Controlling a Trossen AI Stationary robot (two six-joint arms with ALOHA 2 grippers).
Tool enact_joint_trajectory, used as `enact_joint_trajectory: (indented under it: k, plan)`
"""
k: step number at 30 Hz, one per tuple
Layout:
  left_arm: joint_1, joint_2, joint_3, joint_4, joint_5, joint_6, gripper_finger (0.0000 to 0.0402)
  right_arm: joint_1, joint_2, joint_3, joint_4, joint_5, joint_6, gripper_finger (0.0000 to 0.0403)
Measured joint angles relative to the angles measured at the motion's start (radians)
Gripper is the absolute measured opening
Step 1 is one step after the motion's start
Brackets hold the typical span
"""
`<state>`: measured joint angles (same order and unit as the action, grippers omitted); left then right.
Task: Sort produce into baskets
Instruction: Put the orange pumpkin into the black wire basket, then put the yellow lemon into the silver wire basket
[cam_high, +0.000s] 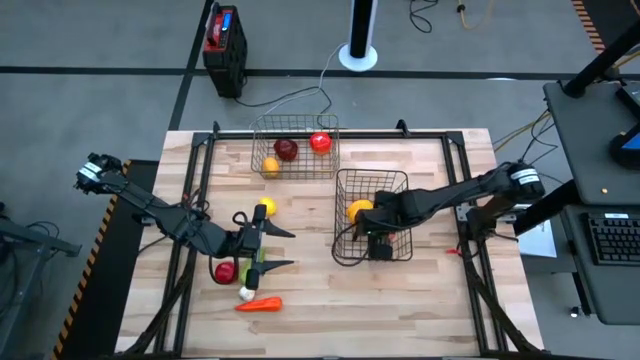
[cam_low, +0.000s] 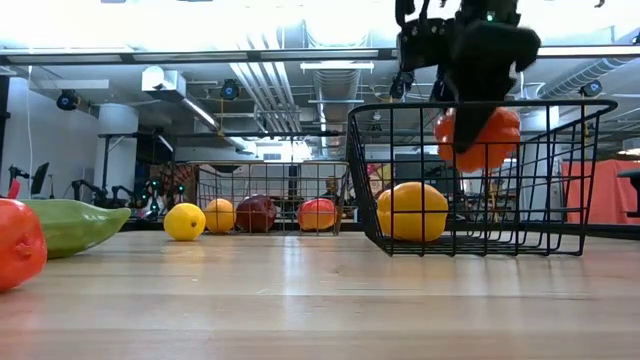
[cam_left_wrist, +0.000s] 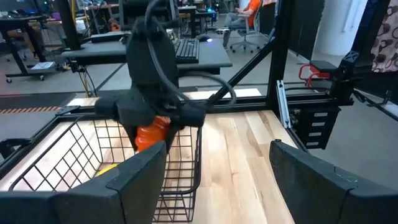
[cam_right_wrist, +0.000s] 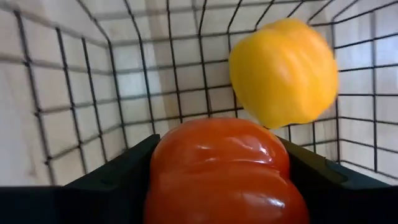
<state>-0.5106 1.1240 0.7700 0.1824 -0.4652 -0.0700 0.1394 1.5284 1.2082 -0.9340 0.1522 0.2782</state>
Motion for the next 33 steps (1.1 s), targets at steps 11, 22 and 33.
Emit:
enact_joint_trajectory:
  k: [11,22,33]
  plan:
    - [0.0,0.0,0.0,-0.007,0.0,0.0,0.0269,0.0,0.109,-0.002,0.026,-0.016,-0.092,0.0275]
    - [0.0,0.0,0.0,-0.011,0.0,0.0,0.0269,-0.001,0.069,-0.006,0.034,0.009,-0.101,0.029]
    - [0.0,0.0,0.0,-0.012,0.0,-0.013,0.0269,-0.002,0.043,0.001,0.018,0.008,-0.095,0.0304]
